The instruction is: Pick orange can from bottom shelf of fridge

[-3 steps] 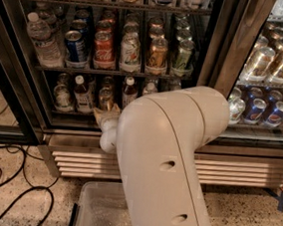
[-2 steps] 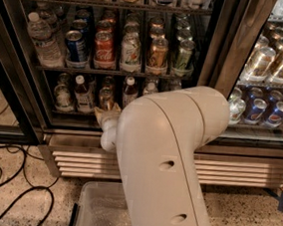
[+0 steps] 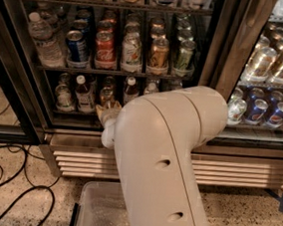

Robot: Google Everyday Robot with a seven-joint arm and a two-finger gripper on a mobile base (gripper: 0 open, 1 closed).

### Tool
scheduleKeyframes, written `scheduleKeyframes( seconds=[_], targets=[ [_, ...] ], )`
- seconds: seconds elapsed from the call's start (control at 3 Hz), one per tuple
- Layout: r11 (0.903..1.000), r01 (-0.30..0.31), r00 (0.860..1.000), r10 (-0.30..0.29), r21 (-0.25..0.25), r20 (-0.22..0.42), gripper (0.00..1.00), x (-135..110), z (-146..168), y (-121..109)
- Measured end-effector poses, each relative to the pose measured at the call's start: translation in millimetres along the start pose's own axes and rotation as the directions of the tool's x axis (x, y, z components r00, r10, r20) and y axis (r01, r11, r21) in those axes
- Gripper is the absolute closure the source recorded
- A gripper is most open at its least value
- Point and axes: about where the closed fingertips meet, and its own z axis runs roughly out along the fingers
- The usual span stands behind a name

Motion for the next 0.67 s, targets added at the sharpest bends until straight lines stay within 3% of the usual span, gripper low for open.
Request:
scheduleKeyframes(
  seconds=[0.67],
  targets=[
    [0.999,-0.003,1.0,0.002,0.044,0.017,0.38,-13.8,26.5,-17.4]
  ],
)
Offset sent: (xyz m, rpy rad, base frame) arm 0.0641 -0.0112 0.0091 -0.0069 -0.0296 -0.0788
